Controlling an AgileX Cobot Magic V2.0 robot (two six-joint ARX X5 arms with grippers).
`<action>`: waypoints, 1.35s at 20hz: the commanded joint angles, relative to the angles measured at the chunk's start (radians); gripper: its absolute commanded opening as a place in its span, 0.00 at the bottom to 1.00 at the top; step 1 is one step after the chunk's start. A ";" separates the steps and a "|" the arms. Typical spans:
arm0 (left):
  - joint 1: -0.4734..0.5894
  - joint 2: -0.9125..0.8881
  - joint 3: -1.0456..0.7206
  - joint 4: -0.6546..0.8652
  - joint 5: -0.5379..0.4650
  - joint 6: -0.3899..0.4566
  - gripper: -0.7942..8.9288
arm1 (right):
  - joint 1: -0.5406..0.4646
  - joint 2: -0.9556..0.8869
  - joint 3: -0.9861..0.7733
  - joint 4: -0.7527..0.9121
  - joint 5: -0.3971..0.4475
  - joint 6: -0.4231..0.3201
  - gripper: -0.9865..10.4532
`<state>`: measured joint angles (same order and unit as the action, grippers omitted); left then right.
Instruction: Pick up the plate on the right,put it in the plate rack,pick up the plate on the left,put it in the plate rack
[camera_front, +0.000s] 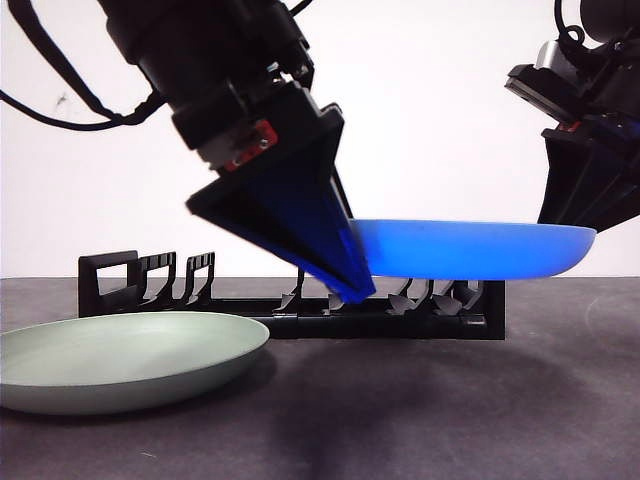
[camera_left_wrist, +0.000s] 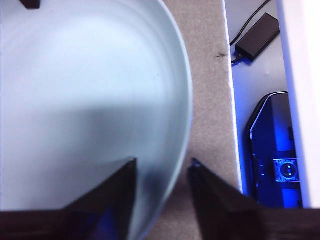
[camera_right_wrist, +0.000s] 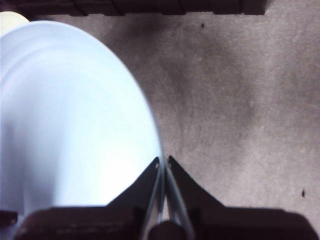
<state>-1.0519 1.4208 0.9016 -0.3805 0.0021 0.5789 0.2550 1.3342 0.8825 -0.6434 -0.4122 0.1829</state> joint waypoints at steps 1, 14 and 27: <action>-0.007 0.005 -0.003 0.024 0.002 0.029 0.07 | 0.002 0.001 0.003 0.005 -0.007 -0.013 0.08; -0.021 0.005 -0.003 0.062 -0.004 0.024 0.07 | 0.001 -0.115 0.003 0.089 -0.003 -0.013 0.25; 0.100 -0.192 0.071 0.213 -0.028 -0.518 0.07 | 0.001 -0.510 0.003 0.360 0.346 0.080 0.25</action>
<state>-0.9600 1.2221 0.9829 -0.1696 -0.0269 0.1421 0.2543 0.8200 0.8837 -0.2909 -0.0689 0.2543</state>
